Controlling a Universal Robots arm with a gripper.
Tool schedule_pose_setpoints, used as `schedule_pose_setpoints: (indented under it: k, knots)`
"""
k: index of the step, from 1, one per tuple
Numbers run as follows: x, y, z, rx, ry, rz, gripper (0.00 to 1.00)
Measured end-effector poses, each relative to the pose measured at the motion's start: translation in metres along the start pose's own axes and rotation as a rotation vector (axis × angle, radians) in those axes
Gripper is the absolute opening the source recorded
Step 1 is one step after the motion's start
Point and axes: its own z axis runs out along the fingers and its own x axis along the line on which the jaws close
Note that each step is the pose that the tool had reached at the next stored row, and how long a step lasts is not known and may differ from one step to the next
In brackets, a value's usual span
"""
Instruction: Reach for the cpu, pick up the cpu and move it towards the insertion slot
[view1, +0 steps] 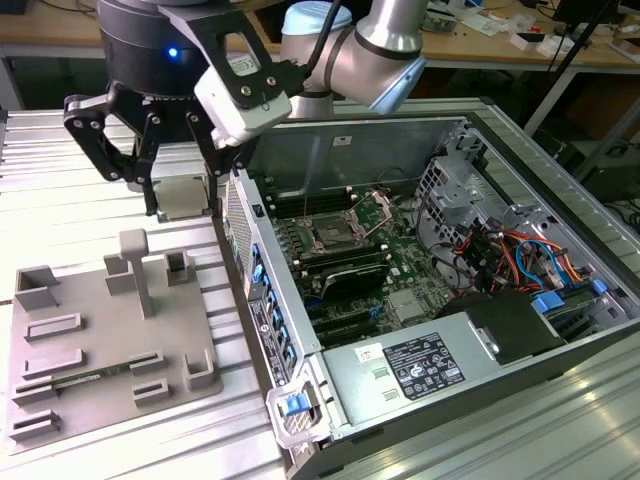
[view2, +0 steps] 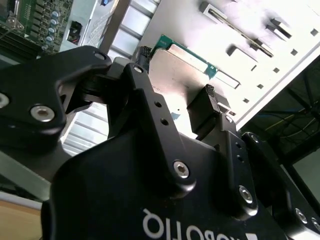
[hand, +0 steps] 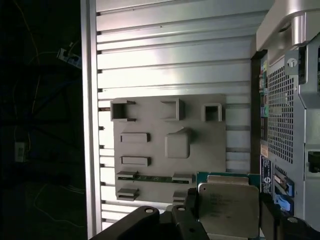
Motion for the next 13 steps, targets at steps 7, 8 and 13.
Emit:
schedule_pose_setpoints:
  k: [7,8,13]
  knots:
    - [-0.0097,0.0095,-0.0001,0.0025,0.0,0.0,0.55]
    - [-0.0129,0.011,-0.0002,0.0029,0.0001,0.0,0.55]
    - [-0.0251,0.0142,0.0,0.0037,0.0,0.0,0.55]
